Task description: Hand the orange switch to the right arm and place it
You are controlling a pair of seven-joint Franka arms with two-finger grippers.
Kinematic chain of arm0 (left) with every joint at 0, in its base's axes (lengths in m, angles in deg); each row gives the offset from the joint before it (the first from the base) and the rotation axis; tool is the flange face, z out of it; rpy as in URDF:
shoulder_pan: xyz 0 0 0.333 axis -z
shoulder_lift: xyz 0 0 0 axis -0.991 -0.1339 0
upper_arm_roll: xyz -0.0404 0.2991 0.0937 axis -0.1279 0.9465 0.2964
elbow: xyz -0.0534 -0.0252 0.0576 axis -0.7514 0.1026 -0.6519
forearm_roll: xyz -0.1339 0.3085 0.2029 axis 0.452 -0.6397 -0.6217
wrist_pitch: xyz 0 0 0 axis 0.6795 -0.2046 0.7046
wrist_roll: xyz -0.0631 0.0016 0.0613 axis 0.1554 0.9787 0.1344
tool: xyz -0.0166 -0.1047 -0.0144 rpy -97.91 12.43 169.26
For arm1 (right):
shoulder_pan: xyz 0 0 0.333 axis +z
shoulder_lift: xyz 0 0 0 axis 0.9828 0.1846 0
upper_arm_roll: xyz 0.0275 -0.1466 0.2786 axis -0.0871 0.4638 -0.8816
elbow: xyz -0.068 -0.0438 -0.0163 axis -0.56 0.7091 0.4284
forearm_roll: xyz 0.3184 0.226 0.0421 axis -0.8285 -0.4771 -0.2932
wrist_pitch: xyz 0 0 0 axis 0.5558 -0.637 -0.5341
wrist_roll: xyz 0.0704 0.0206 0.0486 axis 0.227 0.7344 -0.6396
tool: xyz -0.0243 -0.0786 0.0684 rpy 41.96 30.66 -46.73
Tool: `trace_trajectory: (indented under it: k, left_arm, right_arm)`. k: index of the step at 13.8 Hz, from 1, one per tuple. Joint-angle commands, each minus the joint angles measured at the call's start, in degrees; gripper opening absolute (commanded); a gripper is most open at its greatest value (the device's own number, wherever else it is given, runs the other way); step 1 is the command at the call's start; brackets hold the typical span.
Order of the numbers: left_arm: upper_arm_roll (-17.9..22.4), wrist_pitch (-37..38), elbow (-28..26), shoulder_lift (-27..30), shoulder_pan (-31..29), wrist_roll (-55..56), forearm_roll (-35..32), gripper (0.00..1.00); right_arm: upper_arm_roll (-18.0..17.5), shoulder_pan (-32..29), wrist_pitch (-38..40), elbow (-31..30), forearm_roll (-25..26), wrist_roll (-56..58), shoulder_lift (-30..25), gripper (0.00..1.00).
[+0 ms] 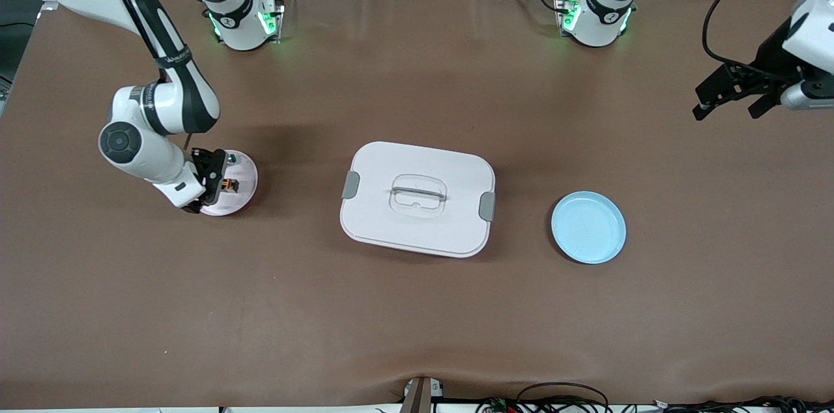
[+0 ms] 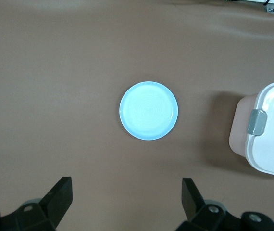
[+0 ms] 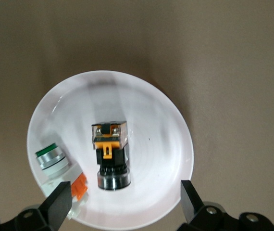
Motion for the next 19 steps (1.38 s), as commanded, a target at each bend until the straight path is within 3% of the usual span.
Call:
trace_trajectory:
  k: [1, 3, 7, 13, 15, 19]
  left_arm:
    - [-1.01, -1.0, -0.47, 1.7, -0.77, -0.78, -0.91, 1.0]
    - [-0.92, 0.14, 4.7, -1.89, -0.68, -0.61, -0.91, 1.0]
    - [-1.1, 9.8, 16.31, -10.42, -0.06, -2.8, -5.31, 1.0]
    - [-1.19, 10.87, 11.77, -6.84, -0.68, -2.98, -4.16, 1.0]
    - [-1.19, 7.73, 7.56, -3.77, -0.68, -2.98, -3.82, 1.0]
    - [-1.1, 8.23, 9.21, -4.81, -0.68, -3.07, -3.73, 1.0]
  right_arm:
    - [-0.91, -0.39, 10.7, 6.05, 0.33, -4.49, -0.86, 1.0]
    - [-1.0, -0.39, 19.05, 10.72, 0.32, -8.26, -1.03, 1.0]
    - [-0.47, -1.09, 30.93, 16.88, 0.41, -14.86, -4.1, 1.0]
    - [-0.47, -2.06, 43.42, 21.45, 0.85, -29.97, -8.41, 1.0]
    - [-0.56, -1.97, 47.64, 24.7, 1.03, -34.19, -8.41, 1.0]
    - [-0.65, -1.62, 52.31, 30.25, 0.68, -48.16, -7.8, 1.0]
